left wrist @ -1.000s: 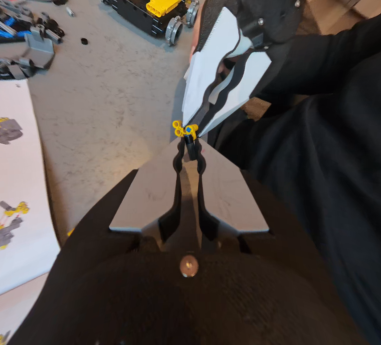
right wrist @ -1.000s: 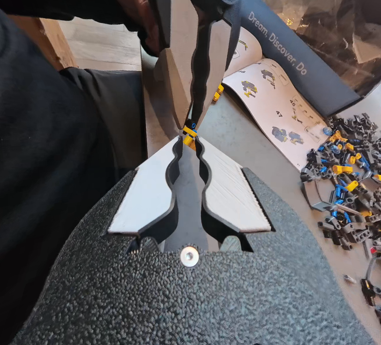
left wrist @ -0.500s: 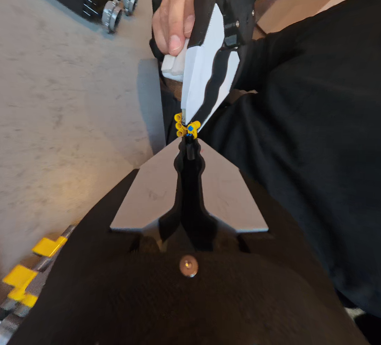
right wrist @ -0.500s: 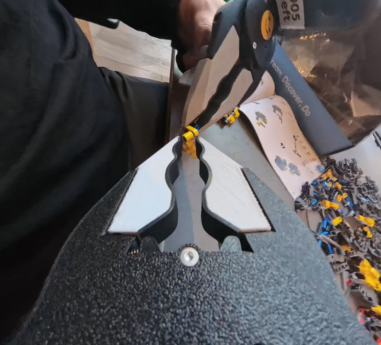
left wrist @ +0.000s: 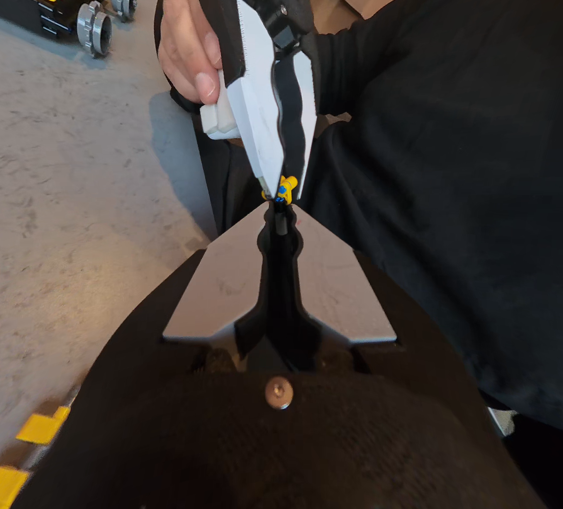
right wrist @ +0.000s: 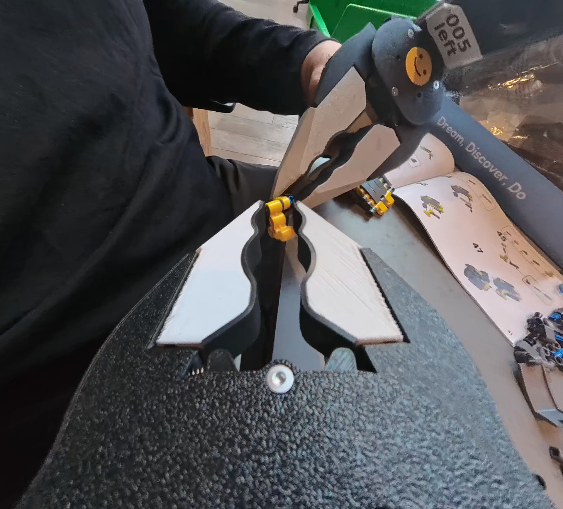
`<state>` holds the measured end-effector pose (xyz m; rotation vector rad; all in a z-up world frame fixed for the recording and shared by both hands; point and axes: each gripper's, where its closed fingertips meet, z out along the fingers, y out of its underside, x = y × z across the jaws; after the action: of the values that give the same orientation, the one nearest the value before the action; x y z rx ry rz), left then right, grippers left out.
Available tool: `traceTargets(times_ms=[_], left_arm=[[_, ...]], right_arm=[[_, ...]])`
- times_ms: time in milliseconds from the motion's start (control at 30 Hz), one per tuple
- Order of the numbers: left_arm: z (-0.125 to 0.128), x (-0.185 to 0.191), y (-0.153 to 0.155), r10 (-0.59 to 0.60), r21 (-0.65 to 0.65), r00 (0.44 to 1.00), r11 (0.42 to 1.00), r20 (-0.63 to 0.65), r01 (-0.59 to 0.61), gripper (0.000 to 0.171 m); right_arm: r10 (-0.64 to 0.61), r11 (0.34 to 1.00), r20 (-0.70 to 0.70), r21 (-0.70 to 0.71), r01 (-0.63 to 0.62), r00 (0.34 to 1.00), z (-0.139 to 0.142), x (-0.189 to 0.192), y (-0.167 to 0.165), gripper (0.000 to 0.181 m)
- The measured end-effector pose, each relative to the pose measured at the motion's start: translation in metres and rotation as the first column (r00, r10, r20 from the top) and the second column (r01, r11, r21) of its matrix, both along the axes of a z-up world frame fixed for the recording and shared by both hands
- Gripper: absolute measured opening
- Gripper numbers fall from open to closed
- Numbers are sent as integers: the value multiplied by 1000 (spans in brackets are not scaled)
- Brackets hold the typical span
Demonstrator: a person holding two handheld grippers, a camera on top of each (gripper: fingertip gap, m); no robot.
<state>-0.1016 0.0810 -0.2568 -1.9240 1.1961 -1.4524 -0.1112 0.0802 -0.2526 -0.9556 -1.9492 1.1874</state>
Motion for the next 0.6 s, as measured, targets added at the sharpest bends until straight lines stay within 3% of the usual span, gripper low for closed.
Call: traceTargets(times_ms=[133, 267, 400, 467, 600], left_arm=[[4, 3, 2, -4, -30, 1000, 1000, 29, 5, 4], [5, -2, 17, 106, -32, 994, 994, 32, -105, 6], [0, -12, 42, 301, 134, 952, 947, -61, -291, 24], [0, -14, 42, 325, 197, 941, 933, -94, -302, 27], [2, -11, 43, 358, 205, 928, 920, -104, -333, 29]], right_arm=[[-5, 1000, -24, 8, 5, 1000, 6, -1, 2, 14], [-90, 996, -35, 11, 90, 995, 8, -4, 16, 14], [-183, 982, -44, 48, 185, 982, 6, -6, 33, 14], [-225, 970, -57, 76, 229, 973, 7, -7, 40, 14], [-307, 930, -88, 184, 319, 948, 8, -10, 52, 14]])
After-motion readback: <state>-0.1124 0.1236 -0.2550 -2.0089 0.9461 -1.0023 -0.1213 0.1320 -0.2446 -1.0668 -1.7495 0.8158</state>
